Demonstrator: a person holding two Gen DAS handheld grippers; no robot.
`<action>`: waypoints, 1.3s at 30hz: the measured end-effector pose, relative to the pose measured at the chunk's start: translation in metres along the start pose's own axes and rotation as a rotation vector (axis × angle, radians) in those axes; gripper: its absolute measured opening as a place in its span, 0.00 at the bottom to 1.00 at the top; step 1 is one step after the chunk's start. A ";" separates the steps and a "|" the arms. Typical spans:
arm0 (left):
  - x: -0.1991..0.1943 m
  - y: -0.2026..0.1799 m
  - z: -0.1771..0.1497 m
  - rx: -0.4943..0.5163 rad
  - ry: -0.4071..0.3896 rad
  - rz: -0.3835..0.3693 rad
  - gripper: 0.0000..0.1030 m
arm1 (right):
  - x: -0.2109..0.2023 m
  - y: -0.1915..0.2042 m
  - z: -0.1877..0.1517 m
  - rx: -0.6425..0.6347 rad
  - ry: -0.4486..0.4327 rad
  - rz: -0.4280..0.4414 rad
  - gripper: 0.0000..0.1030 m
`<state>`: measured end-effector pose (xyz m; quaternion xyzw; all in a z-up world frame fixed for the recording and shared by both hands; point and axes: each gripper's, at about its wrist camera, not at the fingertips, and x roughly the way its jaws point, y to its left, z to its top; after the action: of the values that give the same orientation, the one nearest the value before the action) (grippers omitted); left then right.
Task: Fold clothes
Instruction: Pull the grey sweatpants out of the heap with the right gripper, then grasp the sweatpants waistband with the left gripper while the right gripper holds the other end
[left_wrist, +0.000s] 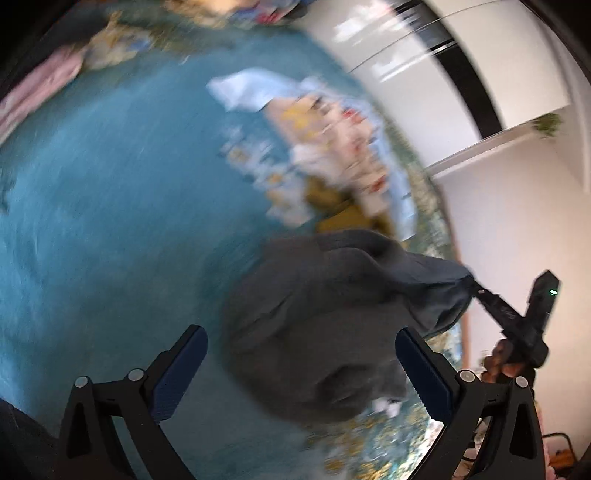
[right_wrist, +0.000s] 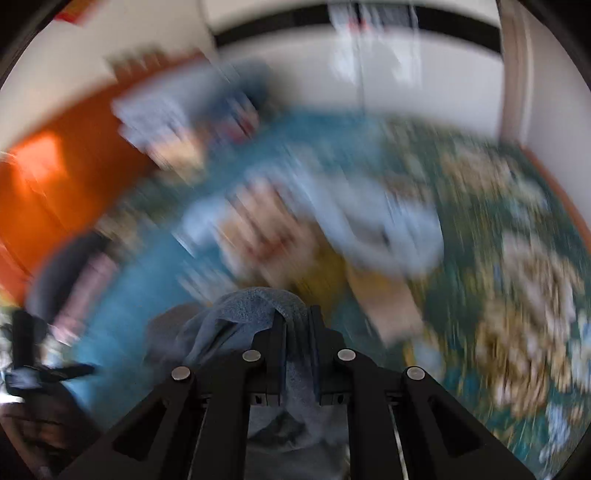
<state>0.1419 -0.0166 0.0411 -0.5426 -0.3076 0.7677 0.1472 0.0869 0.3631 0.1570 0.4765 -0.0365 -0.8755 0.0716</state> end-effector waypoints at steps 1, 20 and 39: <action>0.005 0.003 0.000 -0.006 0.015 0.013 1.00 | 0.019 -0.011 -0.010 0.023 0.023 -0.024 0.10; 0.110 0.000 0.029 0.000 0.187 0.133 0.84 | 0.091 -0.024 0.009 -0.185 0.150 -0.059 0.58; 0.013 -0.045 0.010 0.148 -0.023 0.168 0.13 | 0.056 0.006 0.010 -0.214 0.058 -0.069 0.06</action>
<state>0.1229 0.0220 0.0619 -0.5453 -0.2051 0.8041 0.1184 0.0494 0.3480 0.1167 0.4923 0.0758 -0.8621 0.0928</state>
